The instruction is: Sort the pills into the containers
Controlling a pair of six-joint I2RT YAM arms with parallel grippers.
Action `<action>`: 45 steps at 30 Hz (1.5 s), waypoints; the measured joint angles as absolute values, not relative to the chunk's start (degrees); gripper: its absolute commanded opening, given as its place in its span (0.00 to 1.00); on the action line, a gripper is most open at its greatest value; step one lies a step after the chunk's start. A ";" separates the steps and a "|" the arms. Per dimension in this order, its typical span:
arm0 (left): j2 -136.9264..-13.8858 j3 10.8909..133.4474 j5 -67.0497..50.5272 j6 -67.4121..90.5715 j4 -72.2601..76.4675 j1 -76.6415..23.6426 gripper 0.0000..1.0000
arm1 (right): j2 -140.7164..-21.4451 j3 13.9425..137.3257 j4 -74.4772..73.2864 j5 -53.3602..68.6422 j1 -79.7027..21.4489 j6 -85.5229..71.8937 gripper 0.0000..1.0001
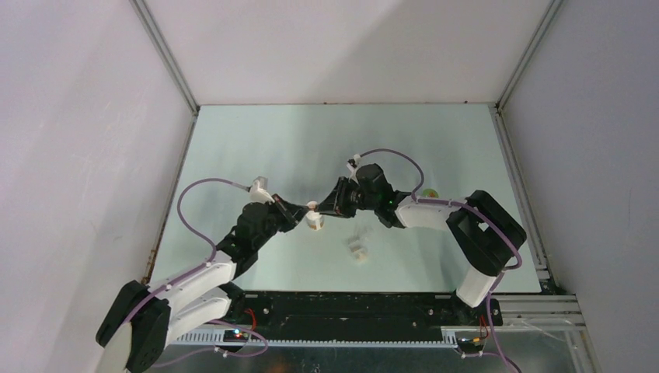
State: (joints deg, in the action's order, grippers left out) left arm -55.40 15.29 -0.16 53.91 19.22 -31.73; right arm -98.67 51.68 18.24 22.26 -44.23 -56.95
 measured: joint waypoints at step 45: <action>-42.83 27.18 -1.69 42.44 -6.70 -30.35 0.92 | -65.10 41.67 -20.10 -1.50 -42.50 -36.21 0.78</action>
State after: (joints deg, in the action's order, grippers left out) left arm -42.83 27.18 -1.69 42.44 -6.70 -30.35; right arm -65.10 41.67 -20.10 -1.50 -42.50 -36.21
